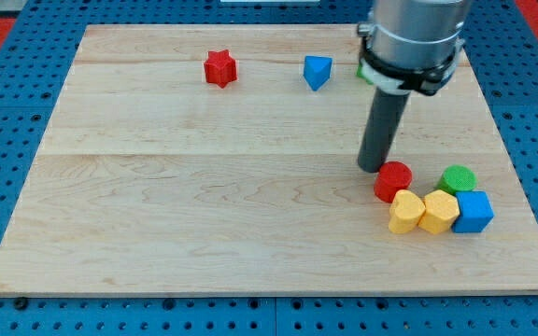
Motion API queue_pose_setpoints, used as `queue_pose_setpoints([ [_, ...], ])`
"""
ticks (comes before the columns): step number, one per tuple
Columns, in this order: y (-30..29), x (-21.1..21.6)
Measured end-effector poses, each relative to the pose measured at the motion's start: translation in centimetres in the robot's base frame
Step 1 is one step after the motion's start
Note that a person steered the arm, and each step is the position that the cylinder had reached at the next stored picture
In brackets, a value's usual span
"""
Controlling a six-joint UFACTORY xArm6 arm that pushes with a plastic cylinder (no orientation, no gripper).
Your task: Slide the red circle a bit closer to green circle
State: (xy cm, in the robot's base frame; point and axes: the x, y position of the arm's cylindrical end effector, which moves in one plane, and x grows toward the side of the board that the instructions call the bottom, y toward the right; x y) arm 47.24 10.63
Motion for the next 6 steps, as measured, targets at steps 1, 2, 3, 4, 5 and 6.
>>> queue_pose_setpoints([
  [1,-1.5,2.1],
  [2,-0.7,3.2],
  [3,0.0,3.2],
  [4,-1.8,2.9],
  [5,-2.6,2.2],
  [6,-2.1,1.6],
])
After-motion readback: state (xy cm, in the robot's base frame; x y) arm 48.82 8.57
